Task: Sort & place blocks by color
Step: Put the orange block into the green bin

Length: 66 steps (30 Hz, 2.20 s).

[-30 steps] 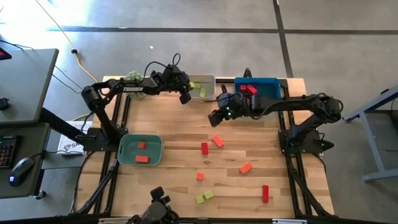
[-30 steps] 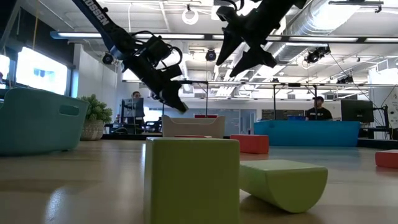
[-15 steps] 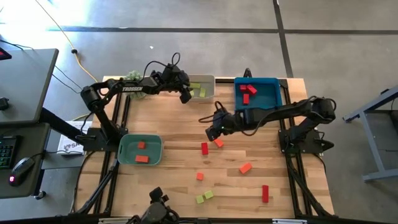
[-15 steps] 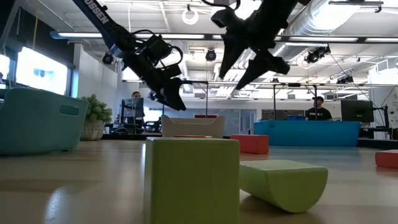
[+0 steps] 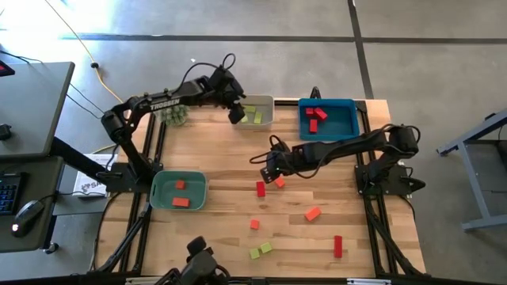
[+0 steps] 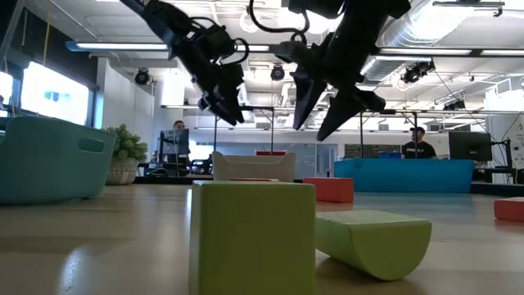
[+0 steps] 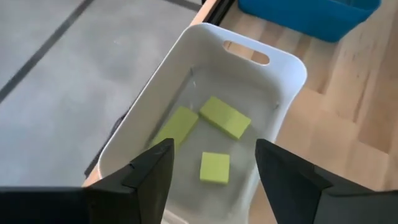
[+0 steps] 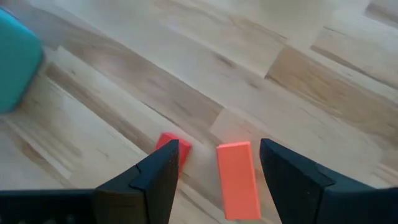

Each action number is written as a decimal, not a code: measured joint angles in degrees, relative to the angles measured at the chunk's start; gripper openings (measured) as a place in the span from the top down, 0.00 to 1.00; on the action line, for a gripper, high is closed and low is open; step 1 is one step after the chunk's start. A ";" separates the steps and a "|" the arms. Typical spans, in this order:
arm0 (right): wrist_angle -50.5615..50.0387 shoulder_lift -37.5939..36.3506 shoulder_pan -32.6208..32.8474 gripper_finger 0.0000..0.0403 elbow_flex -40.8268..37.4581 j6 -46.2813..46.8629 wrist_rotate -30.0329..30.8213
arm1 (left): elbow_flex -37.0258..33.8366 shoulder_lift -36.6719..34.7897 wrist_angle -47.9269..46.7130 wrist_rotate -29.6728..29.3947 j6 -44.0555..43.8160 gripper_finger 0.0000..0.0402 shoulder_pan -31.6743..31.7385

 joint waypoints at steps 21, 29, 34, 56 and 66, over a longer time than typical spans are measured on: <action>-5.07 7.18 4.96 0.48 0.04 -4.95 1.86 | 17.23 -1.18 -25.05 0.18 -6.79 0.46 -2.18; -5.05 11.11 5.18 0.48 0.09 -4.91 2.72 | 17.26 -7.26 -31.30 -3.33 -6.70 0.46 -1.62; -4.99 12.48 5.18 0.50 0.07 -4.73 2.40 | 17.26 -12.76 -35.01 -4.89 -7.80 0.46 -1.57; -4.11 11.40 -1.95 0.74 9.14 -25.57 -5.46 | 17.25 -26.58 -44.88 -3.83 -11.79 0.46 -1.55; -4.50 11.40 -6.18 0.74 25.16 -41.94 -5.81 | 17.07 -26.58 -44.72 6.46 1.63 0.46 -1.94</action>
